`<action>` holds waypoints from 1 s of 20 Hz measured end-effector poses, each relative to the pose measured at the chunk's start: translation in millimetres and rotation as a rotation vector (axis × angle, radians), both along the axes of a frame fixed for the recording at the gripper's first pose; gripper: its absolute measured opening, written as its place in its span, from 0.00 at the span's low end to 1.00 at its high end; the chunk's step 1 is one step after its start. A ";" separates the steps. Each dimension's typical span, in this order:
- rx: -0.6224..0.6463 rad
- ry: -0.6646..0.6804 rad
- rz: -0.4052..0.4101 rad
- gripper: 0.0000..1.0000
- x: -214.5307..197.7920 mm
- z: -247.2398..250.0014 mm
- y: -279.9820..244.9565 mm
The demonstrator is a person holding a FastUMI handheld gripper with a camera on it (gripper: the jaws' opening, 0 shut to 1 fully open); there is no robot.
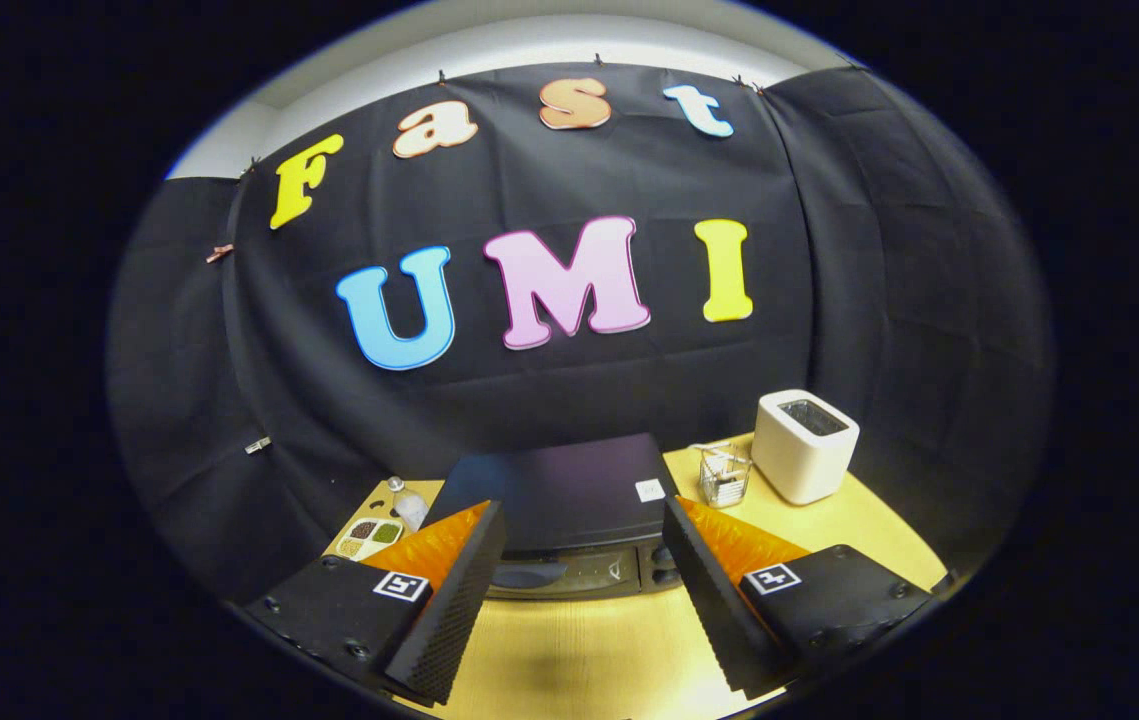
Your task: Open the toaster oven, put the food inside, and close the toaster oven door.
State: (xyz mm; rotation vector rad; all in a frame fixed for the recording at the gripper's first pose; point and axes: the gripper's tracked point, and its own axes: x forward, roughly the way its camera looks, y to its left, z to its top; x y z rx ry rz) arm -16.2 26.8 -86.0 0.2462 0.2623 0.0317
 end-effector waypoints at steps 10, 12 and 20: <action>-0.103 -0.223 -0.062 0.98 -28.7 110.0 -57.2; -0.108 -0.232 -0.079 0.98 -36.2 115.6 -63.7; -0.132 -0.234 -0.123 0.98 -41.6 110.7 -82.4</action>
